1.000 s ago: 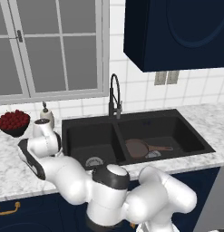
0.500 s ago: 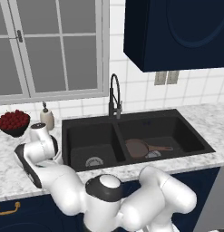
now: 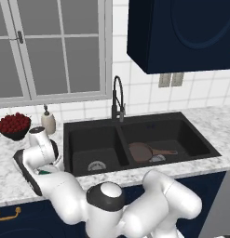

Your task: Pick the pan and sponge and place them into the sink. Then turn on the water.

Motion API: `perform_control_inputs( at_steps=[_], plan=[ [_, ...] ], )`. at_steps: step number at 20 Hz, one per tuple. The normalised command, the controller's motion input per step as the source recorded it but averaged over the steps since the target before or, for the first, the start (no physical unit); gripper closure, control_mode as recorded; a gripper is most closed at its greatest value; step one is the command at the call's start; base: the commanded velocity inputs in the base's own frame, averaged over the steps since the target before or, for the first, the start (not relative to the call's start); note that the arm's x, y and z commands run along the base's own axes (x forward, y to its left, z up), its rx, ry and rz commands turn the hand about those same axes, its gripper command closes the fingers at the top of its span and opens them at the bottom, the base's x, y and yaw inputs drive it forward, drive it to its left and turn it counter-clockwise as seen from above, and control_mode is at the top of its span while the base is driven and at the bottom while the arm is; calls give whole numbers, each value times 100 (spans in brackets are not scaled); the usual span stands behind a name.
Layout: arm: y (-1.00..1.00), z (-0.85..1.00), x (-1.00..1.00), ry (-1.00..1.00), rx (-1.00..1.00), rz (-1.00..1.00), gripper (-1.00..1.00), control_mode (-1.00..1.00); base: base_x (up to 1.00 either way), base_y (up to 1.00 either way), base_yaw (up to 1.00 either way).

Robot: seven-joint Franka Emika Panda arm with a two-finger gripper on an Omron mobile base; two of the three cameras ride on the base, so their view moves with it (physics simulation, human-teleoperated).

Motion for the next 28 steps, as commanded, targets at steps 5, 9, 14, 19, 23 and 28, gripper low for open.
perform_control_inputs(
  at_steps=[5, 9, 14, 19, 23, 28],
  plan=[
    [-33, -6, 0, -3, 0, -7, 100, -100, 0, 0, 0],
    [-32, 62, -5, -8, 2, 0, 100, -100, 0, 0, 0],
    [-63, 98, -25, -11, 3, 0, 100, -100, 0, 0, 0],
    [-100, 59, -10, -7, 6, -2, 100, -100, 0, 0, 0],
    [-100, 20, 0, -13, 13, -7, 100, -100, 0, 0, 0],
    [-100, 2, -1, -11, 18, -8, 100, -100, 0, 0, 0]
  ],
)
